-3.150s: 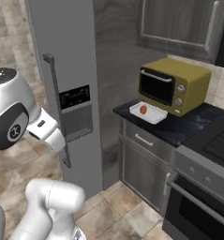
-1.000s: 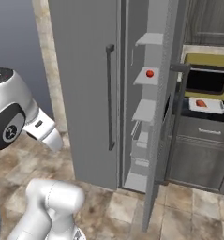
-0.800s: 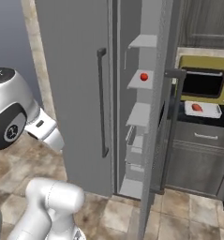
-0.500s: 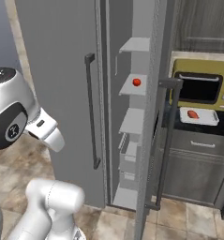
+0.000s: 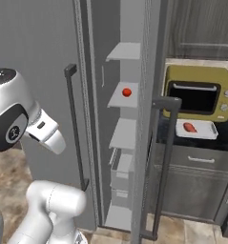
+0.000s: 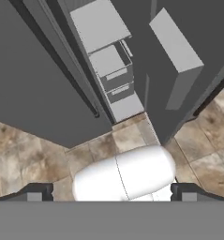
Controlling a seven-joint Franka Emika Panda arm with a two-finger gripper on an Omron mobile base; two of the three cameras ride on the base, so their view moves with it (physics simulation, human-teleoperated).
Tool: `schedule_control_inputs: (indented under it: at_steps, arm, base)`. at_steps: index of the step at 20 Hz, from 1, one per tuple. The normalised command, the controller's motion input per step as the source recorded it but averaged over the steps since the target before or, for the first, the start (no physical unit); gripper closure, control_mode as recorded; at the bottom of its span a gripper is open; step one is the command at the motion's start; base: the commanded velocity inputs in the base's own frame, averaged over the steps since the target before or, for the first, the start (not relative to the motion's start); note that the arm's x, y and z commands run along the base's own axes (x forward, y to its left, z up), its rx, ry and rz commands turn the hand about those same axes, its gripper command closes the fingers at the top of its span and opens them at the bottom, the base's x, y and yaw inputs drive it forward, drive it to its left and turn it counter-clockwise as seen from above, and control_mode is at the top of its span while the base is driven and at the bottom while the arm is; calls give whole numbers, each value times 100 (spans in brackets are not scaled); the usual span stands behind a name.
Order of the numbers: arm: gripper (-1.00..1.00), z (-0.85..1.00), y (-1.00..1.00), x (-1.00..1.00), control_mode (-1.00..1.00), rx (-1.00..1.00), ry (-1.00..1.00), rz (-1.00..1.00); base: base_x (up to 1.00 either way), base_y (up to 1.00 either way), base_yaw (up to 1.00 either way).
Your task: Take the sweet potato and tomato out of the freezer and place them in the tupperware container on the counter. Then put the tupperware containing the vegetables back in the freezer.
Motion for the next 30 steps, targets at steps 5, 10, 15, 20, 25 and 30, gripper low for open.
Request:
schedule_control_inputs:
  at_steps: [5,10,15,20,25,30]
  arm:
    - [-100,0,0,0,100,0,0,0]
    - [-100,0,0,0,100,0,0,0]
    - [-100,0,0,0,100,0,0,0]
    - [-100,0,0,0,100,0,0,0]
    - [-100,0,0,0,100,0,0,0]
    - [-100,0,0,0,100,0,0,0]
  base:
    - [43,0,-12]
    - [33,0,-9]
    - [30,0,-3]
    - [64,0,0]
    - [79,0,0]
    - [43,-5,0]
